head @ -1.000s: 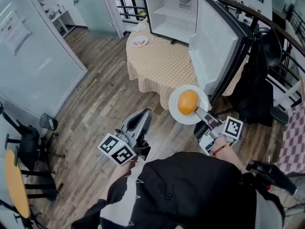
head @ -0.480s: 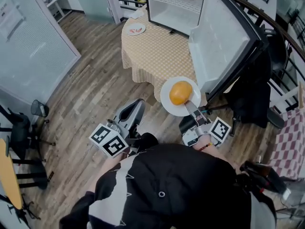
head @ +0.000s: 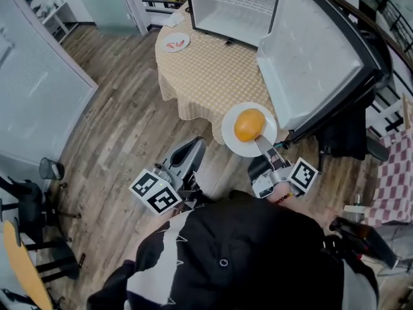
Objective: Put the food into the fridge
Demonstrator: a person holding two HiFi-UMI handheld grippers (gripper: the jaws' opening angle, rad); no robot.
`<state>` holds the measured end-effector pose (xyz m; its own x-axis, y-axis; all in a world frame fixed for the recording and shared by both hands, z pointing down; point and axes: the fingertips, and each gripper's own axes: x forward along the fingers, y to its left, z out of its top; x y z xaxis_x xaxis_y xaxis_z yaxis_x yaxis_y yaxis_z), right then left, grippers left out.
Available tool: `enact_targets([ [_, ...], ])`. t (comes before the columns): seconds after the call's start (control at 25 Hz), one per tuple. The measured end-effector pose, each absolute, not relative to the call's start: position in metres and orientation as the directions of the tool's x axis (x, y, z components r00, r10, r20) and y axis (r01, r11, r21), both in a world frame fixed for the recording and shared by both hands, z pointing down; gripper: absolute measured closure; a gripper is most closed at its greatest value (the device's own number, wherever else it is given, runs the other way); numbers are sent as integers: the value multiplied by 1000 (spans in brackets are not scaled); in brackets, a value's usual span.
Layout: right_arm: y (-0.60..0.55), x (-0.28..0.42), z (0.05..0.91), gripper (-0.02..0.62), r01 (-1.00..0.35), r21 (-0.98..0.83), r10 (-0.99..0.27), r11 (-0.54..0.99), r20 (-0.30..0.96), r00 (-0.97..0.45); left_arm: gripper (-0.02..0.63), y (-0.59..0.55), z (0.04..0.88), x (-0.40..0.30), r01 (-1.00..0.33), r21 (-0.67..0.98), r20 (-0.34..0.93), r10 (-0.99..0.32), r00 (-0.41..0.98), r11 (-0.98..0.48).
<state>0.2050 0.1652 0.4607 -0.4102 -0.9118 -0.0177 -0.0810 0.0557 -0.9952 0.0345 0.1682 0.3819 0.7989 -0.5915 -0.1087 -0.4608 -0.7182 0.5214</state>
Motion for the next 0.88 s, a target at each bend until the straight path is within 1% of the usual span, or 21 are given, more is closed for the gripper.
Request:
enact_targets([
  [0.24, 118, 183, 461, 561, -68, -997, -960, 29, -9, -279, 592, 102, 372, 2, -403, 493, -106, -513, 852, -771],
  [0.48, 83, 154, 454, 561, -78, -997, -983, 10, 4, -182, 592, 52, 362, -32, -344, 490, -116, -451, 885, -801],
  [0.88, 39, 88, 460, 561, -71, -997, -994, -5, 13, -109, 592, -9, 370, -85, -268, 484, -103, -358, 928, -833],
])
